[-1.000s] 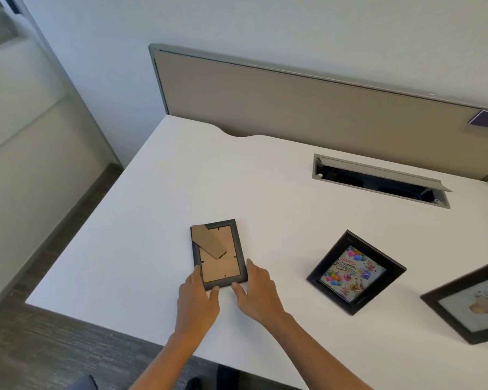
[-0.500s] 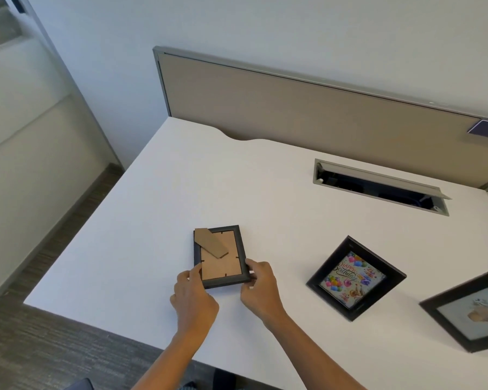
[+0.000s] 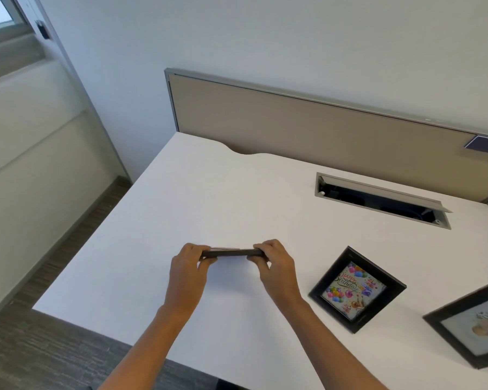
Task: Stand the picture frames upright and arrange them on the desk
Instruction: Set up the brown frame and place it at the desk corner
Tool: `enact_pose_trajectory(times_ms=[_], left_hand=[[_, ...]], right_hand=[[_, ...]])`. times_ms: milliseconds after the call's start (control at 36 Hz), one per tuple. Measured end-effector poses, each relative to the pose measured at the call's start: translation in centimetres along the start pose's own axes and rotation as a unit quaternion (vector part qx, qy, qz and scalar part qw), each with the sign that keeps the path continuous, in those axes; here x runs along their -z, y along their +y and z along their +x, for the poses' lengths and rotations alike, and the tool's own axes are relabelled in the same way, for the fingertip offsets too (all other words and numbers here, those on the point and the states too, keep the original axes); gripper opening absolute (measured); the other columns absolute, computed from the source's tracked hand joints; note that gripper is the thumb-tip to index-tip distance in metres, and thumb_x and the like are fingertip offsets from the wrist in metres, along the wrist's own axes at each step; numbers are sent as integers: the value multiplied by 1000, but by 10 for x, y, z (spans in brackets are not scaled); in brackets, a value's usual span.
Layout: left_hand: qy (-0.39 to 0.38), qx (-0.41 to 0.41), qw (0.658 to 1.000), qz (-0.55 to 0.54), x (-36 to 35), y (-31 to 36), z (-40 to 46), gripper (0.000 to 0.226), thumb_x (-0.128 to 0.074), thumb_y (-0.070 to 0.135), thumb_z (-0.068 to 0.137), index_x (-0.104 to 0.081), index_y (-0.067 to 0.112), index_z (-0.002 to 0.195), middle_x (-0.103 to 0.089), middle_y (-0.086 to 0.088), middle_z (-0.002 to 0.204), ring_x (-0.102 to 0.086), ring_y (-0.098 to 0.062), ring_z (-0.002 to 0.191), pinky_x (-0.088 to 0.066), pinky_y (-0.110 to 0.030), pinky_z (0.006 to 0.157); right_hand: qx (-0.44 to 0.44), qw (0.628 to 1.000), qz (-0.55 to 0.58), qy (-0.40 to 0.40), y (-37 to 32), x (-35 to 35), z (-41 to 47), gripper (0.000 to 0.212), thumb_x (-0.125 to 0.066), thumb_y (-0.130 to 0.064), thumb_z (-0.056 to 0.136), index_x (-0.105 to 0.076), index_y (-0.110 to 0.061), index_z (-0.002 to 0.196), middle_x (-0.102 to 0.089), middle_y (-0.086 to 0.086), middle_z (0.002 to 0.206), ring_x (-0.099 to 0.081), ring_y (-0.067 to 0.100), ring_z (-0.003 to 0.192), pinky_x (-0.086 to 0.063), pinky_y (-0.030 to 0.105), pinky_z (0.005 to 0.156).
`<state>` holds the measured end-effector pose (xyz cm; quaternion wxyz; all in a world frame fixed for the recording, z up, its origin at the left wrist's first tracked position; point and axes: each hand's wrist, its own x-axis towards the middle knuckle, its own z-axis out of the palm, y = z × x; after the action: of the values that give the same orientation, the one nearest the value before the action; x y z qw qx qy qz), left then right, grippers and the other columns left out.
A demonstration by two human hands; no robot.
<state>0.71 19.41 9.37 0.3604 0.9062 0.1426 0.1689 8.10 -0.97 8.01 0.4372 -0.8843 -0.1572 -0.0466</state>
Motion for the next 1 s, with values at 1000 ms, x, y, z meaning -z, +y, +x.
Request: enact_pose_trajectory(times_ms=[1000], left_hand=[[-118, 280, 905, -298, -1, 90, 32, 24, -68, 32, 100, -77, 12, 92, -82, -6, 83, -80, -26, 79, -66, -40, 73]], right_hand=[[-295, 923, 246, 15, -40, 74, 3, 37, -58, -51, 108, -71, -17, 100, -78, 18, 98, -68, 20, 79, -49, 35, 68]])
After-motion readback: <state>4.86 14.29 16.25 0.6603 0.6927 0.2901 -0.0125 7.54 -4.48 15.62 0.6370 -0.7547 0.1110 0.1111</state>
